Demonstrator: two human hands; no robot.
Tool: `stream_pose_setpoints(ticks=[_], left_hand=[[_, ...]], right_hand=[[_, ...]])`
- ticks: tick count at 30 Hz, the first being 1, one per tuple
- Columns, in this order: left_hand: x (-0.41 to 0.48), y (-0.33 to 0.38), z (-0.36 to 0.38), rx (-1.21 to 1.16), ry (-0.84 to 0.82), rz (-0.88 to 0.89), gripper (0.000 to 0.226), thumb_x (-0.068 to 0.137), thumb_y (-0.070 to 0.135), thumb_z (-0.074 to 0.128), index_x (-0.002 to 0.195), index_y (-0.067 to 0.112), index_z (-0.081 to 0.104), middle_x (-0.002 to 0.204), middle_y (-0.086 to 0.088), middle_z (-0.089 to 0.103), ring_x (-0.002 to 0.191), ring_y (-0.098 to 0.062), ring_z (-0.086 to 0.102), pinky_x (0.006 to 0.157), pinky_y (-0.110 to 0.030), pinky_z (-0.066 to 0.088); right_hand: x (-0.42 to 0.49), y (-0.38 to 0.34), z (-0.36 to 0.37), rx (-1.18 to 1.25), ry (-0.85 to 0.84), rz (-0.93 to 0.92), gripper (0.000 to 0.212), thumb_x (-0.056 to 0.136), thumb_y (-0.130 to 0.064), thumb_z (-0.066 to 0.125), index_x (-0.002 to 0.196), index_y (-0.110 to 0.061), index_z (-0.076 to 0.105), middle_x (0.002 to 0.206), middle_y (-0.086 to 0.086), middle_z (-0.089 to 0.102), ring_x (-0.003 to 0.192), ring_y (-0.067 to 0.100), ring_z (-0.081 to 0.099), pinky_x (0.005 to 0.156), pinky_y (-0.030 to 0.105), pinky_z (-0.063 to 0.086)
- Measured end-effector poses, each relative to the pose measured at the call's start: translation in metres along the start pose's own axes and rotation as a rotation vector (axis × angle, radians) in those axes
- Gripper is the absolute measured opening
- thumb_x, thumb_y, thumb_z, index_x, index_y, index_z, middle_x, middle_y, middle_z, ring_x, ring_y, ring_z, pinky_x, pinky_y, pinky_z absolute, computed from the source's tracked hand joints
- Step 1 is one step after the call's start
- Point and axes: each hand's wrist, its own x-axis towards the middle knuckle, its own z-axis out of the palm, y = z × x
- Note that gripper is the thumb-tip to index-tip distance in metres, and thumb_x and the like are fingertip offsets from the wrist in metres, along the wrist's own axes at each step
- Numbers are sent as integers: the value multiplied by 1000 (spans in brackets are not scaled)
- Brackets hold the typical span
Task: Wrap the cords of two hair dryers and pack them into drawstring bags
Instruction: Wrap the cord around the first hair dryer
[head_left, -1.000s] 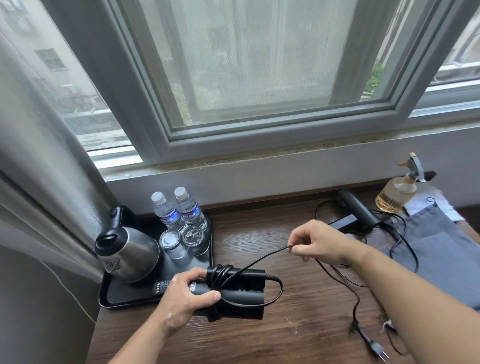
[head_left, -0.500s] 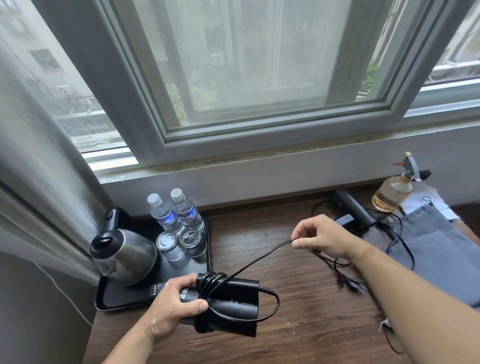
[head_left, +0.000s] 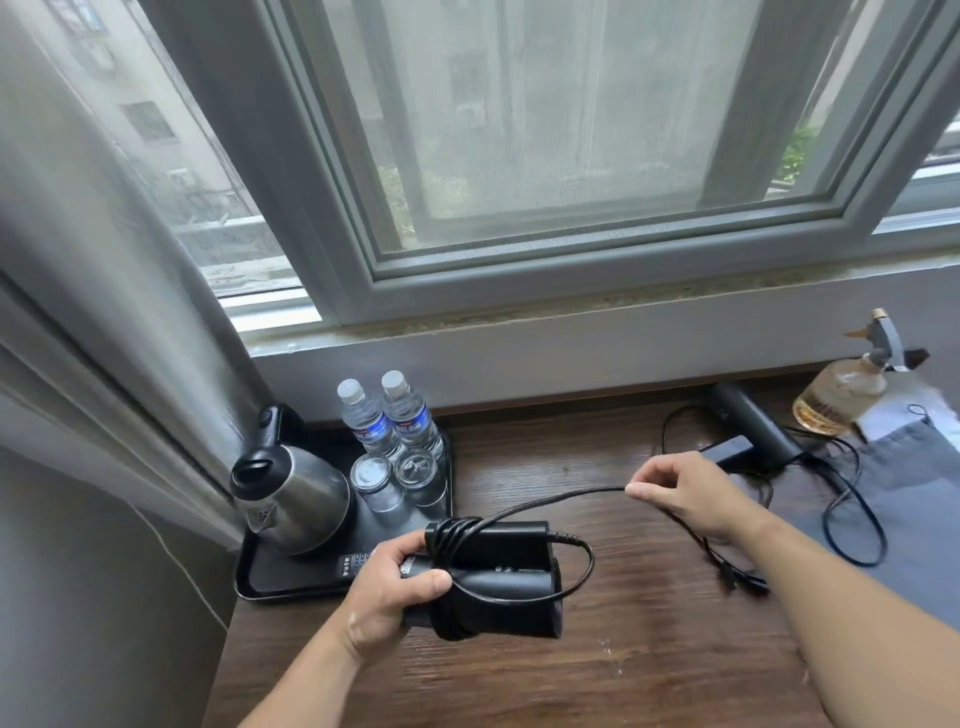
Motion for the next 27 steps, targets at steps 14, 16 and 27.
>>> stream_pose_setpoints(ticks=[14,16,27], left_hand=[[16,2,15,-307,393,20,55,66,18,84,114,-3,65,114,-38,67,93,-47,68,85,-63,50],[17,3,16,-325,433,46,42,71,11,81,110,0,67,111,-34,69,90,-42,71,86,-57,54],[33,-1,18,-264,604,119,80,34,49,102,98,9,73,95,-16,73,94,-34,65,96,-61,45]], right_hand=[[-26,-12,70,73,-17,86,3,88,-31,77,86,-31,79,54,-30,62,56,-11,58,65,16,43],[-32,-14,80,58,-31,72,5,87,-32,77,92,-34,79,55,-34,61,58,-13,59,64,11,42],[-64,-36,110,32,-122,-72,41,88,-26,76,103,-61,62,82,-56,57,88,-18,63,79,3,44]])
